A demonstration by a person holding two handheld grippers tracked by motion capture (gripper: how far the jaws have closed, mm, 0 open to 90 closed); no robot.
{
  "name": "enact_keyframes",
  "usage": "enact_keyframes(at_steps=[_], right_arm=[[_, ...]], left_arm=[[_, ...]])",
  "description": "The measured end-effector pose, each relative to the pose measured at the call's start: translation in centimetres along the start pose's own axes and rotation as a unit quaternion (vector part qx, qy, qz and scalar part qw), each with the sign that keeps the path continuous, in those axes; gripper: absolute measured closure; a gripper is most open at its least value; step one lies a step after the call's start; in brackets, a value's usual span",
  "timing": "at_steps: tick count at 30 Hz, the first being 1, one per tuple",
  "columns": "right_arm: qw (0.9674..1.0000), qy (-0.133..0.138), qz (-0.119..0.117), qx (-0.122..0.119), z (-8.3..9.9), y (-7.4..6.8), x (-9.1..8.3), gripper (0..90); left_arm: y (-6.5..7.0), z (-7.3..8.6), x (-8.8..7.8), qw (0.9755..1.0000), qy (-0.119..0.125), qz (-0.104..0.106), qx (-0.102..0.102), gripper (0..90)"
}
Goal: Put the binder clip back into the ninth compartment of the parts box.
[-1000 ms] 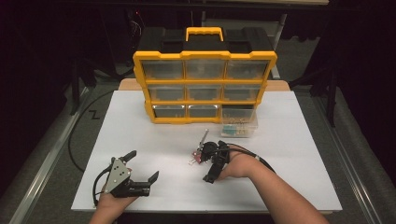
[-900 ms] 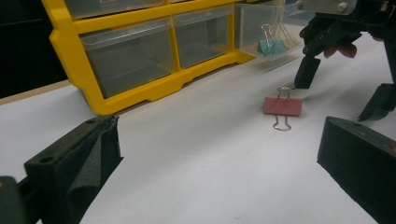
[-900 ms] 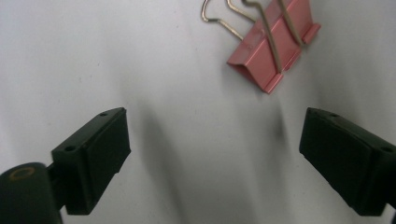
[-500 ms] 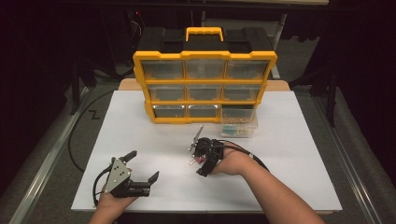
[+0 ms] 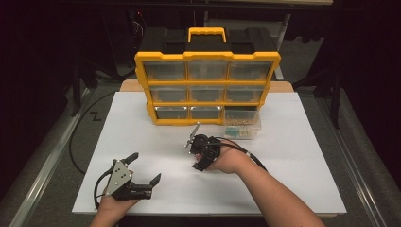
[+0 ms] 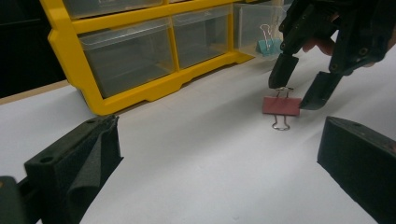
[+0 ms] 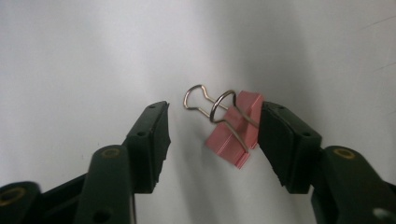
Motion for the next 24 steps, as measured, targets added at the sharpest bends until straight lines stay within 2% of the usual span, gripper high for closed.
enact_keyframes(at_steps=[9,14,18,24], right_arm=[[0.9999,0.003,0.01,0.003,-0.56,0.26,0.09,58.6],[0.9999,0.004,0.016,0.0,-0.72,0.27,0.32,61.4],[0.9998,-0.005,0.018,-0.002,-0.78,0.16,0.38,63.9],[0.9999,0.001,0.017,-0.001,-0.87,0.35,0.32,69.6]], left_arm=[[-0.01,-0.01,0.0,1.0,0.0,0.001,0.0,0.3],[0.02,-0.01,-0.01,1.0,0.0,0.001,0.0,0.3],[0.02,-0.01,0.0,1.0,0.0,0.001,0.001,0.3],[0.01,-0.01,0.0,1.0,0.0,0.001,0.001,0.3]])
Point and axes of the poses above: each handheld gripper's, and its own axes: x roughly forward along the jaws, z roughly out of its underside, y roughly to its right, the point moved 2 cm from there along x, roughly forward along the jaws, and after that the axes turned 3 degrees about x, right-handed, at the moved point
